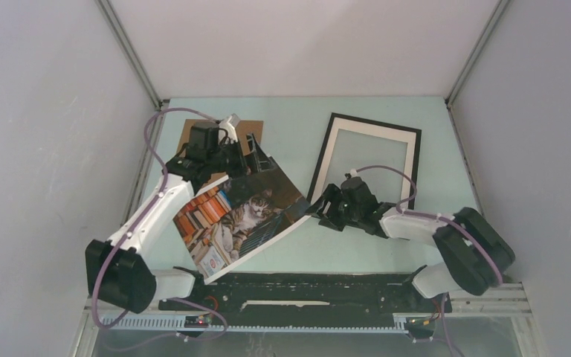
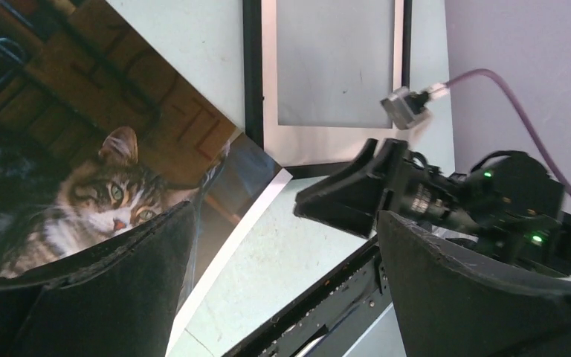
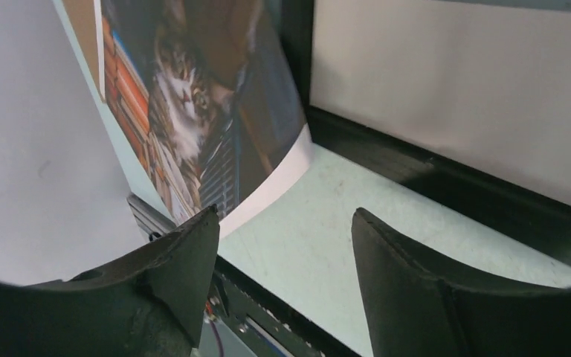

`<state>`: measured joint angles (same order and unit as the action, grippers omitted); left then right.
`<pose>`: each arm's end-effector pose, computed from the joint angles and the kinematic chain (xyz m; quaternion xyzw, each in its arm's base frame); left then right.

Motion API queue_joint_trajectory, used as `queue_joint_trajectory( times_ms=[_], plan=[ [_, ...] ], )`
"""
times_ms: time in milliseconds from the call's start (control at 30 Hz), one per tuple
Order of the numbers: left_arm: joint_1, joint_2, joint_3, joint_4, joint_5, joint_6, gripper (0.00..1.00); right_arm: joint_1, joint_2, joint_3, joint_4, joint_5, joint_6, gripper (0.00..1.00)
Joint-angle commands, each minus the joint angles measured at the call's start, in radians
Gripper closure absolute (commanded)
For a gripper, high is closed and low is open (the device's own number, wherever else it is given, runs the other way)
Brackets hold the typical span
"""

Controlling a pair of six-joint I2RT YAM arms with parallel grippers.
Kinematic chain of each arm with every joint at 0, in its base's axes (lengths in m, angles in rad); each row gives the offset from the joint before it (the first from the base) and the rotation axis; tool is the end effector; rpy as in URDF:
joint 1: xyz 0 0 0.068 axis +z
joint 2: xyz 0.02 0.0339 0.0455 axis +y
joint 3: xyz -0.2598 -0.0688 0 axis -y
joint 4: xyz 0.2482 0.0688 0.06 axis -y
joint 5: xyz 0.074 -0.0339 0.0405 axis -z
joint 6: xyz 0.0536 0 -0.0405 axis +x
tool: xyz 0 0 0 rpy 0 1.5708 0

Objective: Put the photo into the frame

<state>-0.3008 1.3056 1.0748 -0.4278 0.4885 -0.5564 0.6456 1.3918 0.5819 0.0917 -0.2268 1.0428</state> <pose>0.2821 -0.1139 0.2916 -0.0054 0.8776 -0.3751 0.2985 0.2191 0.1801 0.1477 0.1326 0.8961 0.3755 0.1959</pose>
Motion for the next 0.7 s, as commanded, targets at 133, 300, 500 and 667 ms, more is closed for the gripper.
queue_joint_trajectory(
  times_ms=[133, 300, 500, 667],
  plan=[
    [0.003, -0.147, -0.051, -0.064, -0.037, 0.058, 0.00, 0.042, 0.212, -0.051, 0.428, 0.049, 0.147, 0.42],
    [0.002, -0.180, -0.049, -0.069, -0.039, 0.057, 0.00, 0.069, 0.322, -0.041, 0.561, 0.061, 0.119, 0.57],
    [0.003, -0.209, -0.039, -0.085, -0.056, 0.069, 0.00, 0.105, 0.346, -0.008, 0.623, 0.024, 0.090, 0.78],
    [0.001, -0.234, -0.020, -0.080, -0.047, 0.077, 0.00, 0.102, 0.227, 0.065, 0.502, 0.012, 0.005, 1.00]
  ],
)
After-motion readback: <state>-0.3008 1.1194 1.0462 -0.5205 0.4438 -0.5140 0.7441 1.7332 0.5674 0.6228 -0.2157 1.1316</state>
